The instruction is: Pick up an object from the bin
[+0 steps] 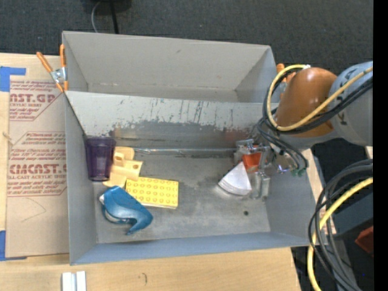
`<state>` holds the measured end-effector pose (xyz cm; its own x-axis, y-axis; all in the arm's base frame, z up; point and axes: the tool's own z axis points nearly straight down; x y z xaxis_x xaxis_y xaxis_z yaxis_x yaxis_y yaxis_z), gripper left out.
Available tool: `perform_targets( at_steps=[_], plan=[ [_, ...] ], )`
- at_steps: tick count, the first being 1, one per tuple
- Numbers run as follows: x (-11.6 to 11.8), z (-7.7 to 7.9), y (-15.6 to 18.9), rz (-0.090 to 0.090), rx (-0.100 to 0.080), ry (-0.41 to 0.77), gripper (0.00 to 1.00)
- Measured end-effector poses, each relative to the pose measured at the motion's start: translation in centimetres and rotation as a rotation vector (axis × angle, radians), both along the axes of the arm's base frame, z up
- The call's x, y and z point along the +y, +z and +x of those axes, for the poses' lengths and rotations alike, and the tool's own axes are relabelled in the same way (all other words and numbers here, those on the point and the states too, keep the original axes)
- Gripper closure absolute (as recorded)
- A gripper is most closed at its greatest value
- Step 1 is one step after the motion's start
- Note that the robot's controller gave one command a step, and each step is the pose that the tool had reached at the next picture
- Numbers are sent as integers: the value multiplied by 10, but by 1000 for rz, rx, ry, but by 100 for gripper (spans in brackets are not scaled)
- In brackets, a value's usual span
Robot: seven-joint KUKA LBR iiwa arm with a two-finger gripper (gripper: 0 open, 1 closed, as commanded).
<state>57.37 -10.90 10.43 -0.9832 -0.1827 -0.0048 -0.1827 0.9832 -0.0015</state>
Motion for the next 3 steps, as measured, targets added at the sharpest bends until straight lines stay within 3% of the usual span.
perform_targets(
  at_steps=[1,2,3],
  plan=[
    [-5,12,-26,-1,-5,133,0],
    [1,8,-34,3,-2,-396,100],
    [0,8,-34,3,-2,-395,100]
  ],
)
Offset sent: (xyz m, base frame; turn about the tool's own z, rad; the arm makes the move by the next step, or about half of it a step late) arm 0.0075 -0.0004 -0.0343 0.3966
